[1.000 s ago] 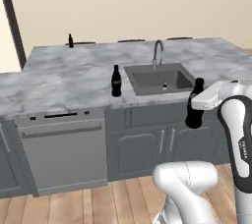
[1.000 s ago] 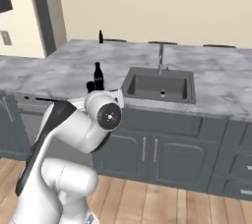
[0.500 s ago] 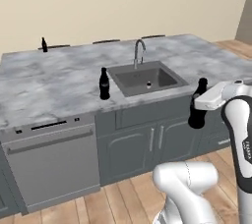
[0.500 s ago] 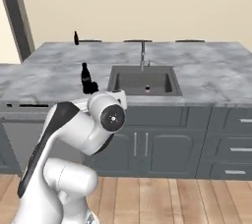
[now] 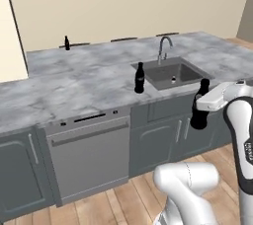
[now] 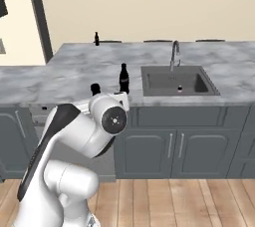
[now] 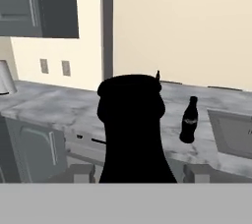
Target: Place the large bottle from the dining counter next to the other large bottle outside the sink, and place the small bottle from the dining counter next to the other small bottle inside the sink.
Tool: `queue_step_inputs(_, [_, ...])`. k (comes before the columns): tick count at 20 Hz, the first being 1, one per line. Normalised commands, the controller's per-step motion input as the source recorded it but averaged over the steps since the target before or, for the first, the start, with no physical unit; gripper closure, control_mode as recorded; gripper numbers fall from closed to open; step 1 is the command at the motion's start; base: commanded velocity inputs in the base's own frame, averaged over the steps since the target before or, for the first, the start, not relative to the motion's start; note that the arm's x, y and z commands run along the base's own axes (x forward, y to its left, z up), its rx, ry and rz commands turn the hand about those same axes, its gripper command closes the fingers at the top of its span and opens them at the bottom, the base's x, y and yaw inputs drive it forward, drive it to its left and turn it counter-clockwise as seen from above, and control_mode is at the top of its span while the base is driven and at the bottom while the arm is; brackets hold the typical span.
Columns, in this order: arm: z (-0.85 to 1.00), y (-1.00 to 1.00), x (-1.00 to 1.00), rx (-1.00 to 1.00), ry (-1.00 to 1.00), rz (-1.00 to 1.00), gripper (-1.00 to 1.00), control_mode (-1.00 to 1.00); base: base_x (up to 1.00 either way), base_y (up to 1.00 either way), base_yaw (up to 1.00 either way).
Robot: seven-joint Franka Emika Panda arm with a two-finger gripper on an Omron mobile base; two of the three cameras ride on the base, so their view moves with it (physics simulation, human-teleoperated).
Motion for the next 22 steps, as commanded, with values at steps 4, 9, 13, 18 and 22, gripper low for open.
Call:
queue_step_inputs(4, [0.0, 0.0, 0.0, 0.0, 0.0, 0.0, 1.0, 1.0, 0.0, 0.44, 0.12])
queue_step_inputs(9, [0.0, 0.0, 0.0, 0.0, 0.0, 0.0, 1.0, 1.0, 0.0, 0.15, 0.13])
queue_step_inputs(13, [0.0, 0.0, 0.0, 0.0, 0.0, 0.0, 1.0, 1.0, 0.08, 0.02, 0.0])
queue_step_inputs(18, [0.0, 0.0, 0.0, 0.0, 0.0, 0.0, 1.0, 1.0, 0.58, 0.19, 0.0])
queue_step_inputs(22, [0.0, 0.0, 0.0, 0.0, 0.0, 0.0, 1.0, 1.0, 0.65, 0.21, 0.0])
